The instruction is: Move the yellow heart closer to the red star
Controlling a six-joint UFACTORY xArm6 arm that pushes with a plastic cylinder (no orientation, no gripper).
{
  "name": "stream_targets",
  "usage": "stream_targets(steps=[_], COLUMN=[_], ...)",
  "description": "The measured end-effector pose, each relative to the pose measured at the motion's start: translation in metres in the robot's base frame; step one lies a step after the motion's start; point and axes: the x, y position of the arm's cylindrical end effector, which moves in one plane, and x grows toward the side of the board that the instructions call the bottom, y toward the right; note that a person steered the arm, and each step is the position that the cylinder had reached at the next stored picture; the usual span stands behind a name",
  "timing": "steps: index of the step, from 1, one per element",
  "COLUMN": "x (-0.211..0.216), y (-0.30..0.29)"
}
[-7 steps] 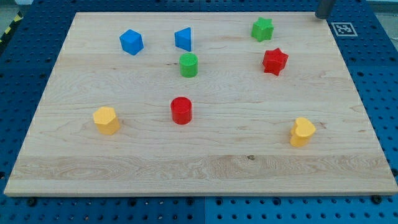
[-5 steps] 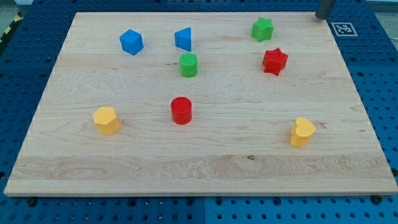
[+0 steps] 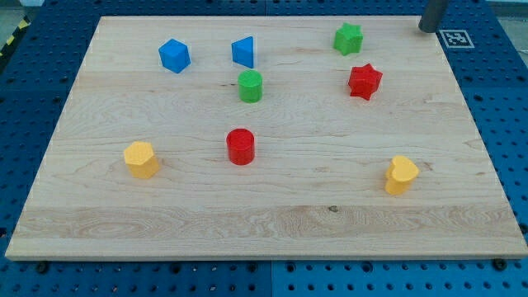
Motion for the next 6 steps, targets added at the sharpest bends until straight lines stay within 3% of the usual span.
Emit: stream_targets(steps=[4, 6], x=[0.084, 0.148], y=[-0.047, -0.060])
